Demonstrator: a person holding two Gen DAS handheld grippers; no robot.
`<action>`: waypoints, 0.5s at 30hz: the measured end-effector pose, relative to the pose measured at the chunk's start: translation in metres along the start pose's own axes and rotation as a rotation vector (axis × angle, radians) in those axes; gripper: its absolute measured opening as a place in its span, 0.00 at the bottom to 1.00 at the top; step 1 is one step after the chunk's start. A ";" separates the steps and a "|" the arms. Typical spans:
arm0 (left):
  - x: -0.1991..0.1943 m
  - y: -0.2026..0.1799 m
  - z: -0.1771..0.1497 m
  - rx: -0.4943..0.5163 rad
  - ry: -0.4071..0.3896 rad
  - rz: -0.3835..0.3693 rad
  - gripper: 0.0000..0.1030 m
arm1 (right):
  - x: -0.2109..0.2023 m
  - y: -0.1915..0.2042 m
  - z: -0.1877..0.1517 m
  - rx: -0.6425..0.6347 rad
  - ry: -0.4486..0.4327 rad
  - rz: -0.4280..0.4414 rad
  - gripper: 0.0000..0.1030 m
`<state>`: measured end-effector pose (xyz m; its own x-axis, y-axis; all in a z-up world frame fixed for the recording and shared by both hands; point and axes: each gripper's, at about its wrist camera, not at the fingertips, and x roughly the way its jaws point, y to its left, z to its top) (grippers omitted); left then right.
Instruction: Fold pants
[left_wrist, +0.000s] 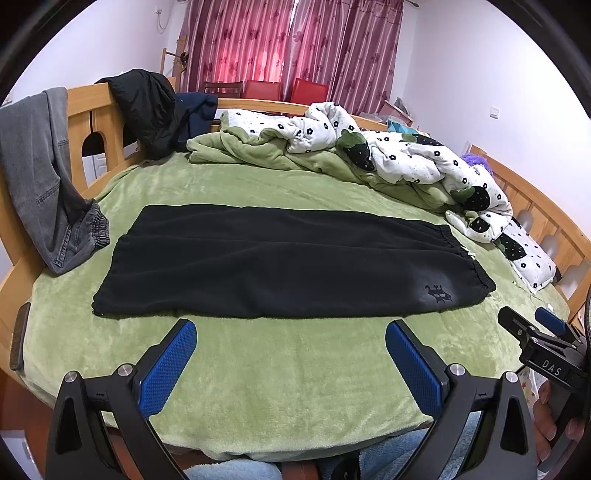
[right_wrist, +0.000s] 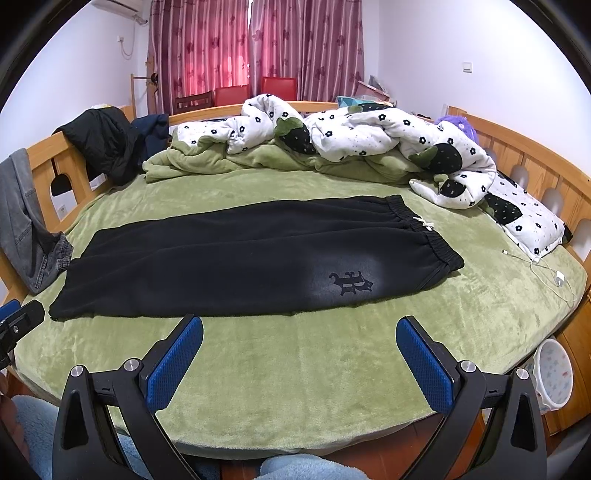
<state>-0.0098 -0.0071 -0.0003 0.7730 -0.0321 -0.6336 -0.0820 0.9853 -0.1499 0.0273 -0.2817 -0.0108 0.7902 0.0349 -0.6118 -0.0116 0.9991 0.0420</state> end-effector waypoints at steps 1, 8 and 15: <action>0.000 0.000 0.000 0.000 0.000 0.001 1.00 | 0.000 0.000 0.000 0.000 0.000 0.001 0.99; 0.000 -0.001 0.000 -0.002 0.000 0.001 1.00 | 0.000 0.000 0.000 -0.001 0.001 -0.001 0.99; 0.000 -0.001 0.000 -0.002 0.002 0.000 1.00 | -0.001 0.001 0.000 -0.003 0.001 0.000 0.99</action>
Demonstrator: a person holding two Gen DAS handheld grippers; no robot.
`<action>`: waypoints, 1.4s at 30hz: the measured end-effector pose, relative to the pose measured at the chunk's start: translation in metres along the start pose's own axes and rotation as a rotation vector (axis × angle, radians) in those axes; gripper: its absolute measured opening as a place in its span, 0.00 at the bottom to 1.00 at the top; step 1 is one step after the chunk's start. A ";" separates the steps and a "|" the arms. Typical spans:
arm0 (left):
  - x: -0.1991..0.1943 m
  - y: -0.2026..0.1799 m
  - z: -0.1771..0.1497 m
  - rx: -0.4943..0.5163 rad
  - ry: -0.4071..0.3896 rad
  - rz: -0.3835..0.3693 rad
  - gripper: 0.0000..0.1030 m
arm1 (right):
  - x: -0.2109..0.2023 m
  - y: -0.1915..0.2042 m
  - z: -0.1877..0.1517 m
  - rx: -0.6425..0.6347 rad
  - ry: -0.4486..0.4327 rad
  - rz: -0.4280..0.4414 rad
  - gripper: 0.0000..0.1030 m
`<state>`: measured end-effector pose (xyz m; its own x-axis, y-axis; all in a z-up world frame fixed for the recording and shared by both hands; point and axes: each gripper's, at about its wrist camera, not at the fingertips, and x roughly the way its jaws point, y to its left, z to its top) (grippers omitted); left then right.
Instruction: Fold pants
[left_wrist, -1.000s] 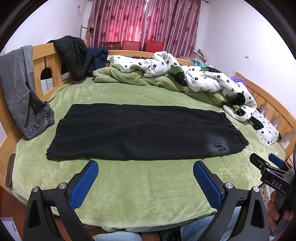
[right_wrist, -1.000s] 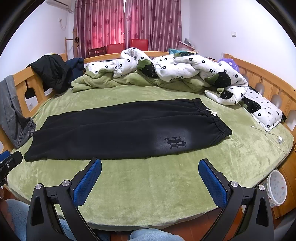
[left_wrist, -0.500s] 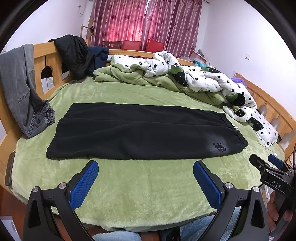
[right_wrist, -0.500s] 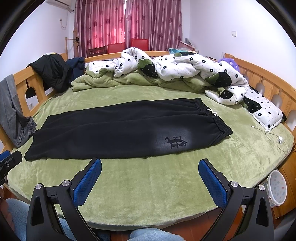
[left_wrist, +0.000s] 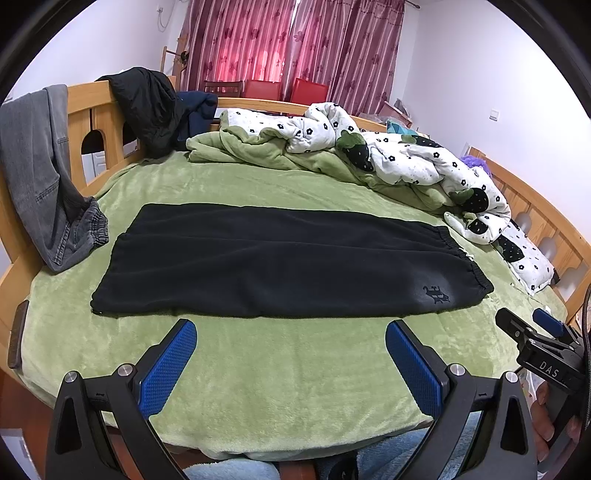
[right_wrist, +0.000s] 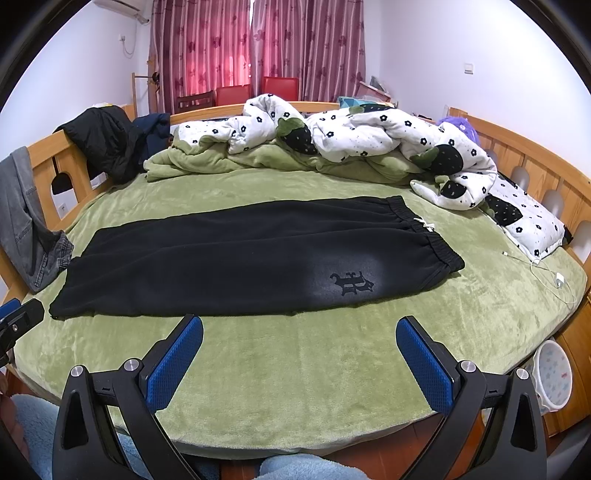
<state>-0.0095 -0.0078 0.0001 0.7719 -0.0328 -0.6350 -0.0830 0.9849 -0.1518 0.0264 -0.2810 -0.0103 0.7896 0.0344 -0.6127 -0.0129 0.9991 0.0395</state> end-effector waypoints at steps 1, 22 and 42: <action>0.000 -0.001 0.000 0.000 0.000 -0.001 1.00 | 0.000 0.000 0.000 0.000 0.000 0.000 0.99; 0.000 0.001 0.000 -0.004 0.001 -0.003 1.00 | 0.000 0.001 0.000 -0.002 0.000 -0.001 0.99; 0.005 -0.010 -0.004 -0.007 0.015 -0.008 1.00 | 0.010 0.015 -0.003 0.005 0.002 0.033 0.99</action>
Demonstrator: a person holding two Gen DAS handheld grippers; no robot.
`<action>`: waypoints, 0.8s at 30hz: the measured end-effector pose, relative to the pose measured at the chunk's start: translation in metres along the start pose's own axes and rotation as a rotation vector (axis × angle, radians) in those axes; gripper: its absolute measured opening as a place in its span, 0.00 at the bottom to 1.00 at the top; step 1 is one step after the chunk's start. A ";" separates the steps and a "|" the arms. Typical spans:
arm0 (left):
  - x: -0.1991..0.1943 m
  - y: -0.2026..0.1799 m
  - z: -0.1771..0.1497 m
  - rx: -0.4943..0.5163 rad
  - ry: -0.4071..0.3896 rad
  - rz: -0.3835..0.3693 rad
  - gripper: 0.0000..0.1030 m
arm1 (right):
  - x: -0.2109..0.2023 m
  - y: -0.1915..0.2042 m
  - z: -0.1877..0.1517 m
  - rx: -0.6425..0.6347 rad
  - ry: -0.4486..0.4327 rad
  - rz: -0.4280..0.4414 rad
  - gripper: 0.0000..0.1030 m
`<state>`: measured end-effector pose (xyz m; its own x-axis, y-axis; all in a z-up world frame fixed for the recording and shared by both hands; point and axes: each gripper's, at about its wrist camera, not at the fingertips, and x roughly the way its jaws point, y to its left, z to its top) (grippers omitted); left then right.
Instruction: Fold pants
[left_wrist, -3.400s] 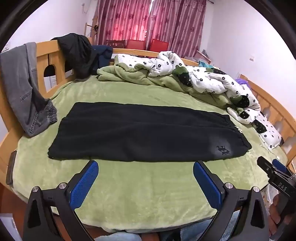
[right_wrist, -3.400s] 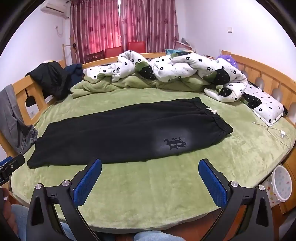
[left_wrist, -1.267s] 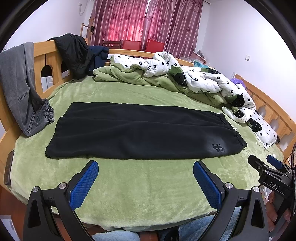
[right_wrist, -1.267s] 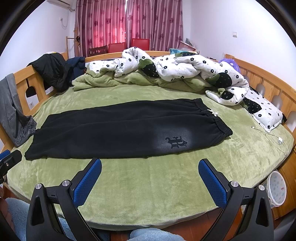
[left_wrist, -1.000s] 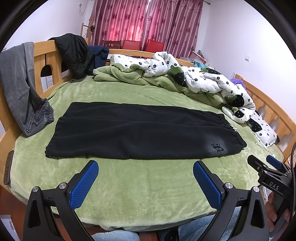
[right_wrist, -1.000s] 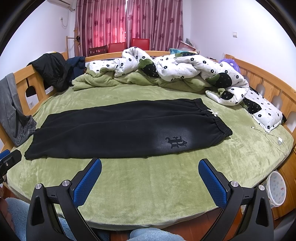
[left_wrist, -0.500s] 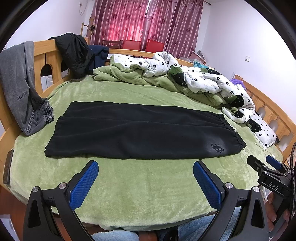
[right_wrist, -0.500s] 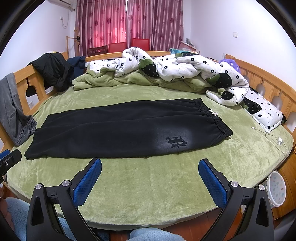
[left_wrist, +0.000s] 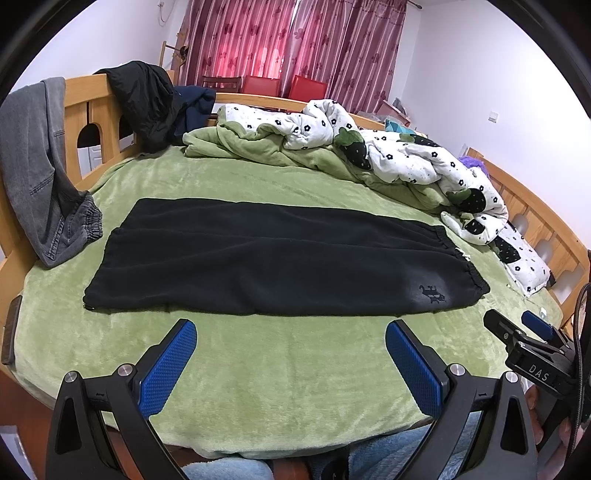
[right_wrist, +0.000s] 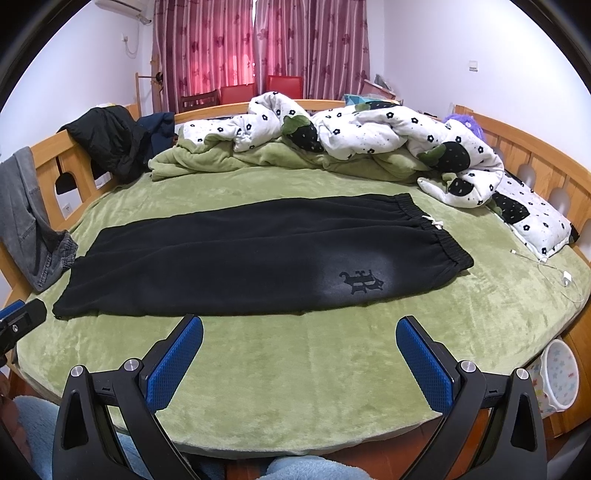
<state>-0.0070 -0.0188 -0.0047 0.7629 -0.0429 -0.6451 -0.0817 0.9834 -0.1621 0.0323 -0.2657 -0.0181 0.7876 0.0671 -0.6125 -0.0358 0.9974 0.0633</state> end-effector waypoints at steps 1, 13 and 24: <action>0.002 -0.001 0.000 0.002 0.000 0.001 1.00 | 0.003 0.001 0.000 0.001 0.003 0.004 0.99; 0.039 0.042 0.032 -0.080 0.028 -0.029 1.00 | 0.025 -0.010 0.028 -0.032 -0.040 0.087 0.99; 0.124 0.150 0.014 -0.341 0.086 -0.007 0.96 | 0.152 -0.107 0.024 0.145 0.145 0.056 0.82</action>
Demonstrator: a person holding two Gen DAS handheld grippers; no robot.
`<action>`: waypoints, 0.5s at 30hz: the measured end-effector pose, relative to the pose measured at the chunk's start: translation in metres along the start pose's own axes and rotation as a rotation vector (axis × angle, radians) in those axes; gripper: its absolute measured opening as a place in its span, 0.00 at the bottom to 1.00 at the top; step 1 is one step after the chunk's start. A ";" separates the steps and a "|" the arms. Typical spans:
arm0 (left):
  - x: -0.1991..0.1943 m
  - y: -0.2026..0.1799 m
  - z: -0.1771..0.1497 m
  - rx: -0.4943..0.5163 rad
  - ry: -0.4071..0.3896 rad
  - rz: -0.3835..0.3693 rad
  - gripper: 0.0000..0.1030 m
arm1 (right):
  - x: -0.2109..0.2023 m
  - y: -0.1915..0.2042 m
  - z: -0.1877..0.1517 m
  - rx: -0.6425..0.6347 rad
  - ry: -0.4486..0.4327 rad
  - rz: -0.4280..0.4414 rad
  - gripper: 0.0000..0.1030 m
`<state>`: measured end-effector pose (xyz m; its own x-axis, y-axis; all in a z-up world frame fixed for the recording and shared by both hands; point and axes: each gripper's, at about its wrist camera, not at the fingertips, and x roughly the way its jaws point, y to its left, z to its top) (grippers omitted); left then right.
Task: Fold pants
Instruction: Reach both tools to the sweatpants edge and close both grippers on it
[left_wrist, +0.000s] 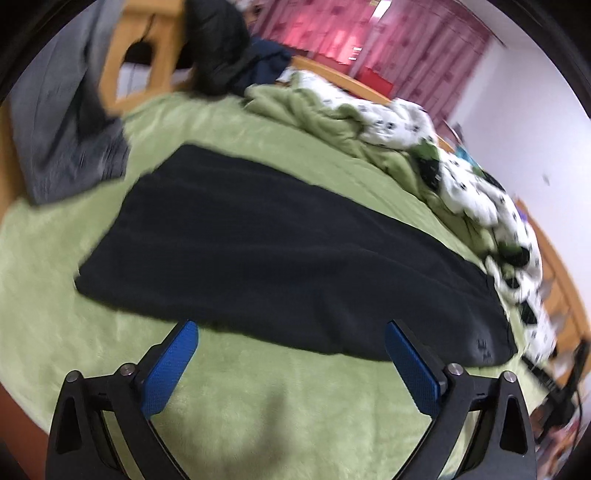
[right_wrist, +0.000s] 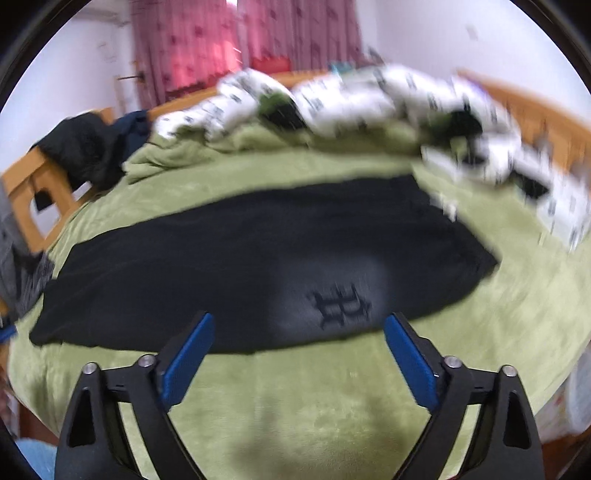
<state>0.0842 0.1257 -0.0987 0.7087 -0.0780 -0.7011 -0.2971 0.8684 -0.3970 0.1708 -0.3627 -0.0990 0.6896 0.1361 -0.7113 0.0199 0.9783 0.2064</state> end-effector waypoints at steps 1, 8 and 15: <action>0.009 0.011 -0.002 -0.040 0.006 -0.012 0.93 | 0.018 -0.014 -0.003 0.027 0.044 -0.004 0.79; 0.054 0.058 -0.026 -0.191 0.041 -0.062 0.82 | 0.071 -0.070 -0.031 0.157 0.109 0.023 0.59; 0.082 0.064 -0.023 -0.271 0.011 -0.140 0.81 | 0.092 -0.089 -0.029 0.264 0.083 0.112 0.64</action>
<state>0.1085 0.1632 -0.1956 0.7481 -0.1943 -0.6345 -0.3580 0.6869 -0.6325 0.2109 -0.4330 -0.2023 0.6369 0.2636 -0.7245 0.1422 0.8835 0.4464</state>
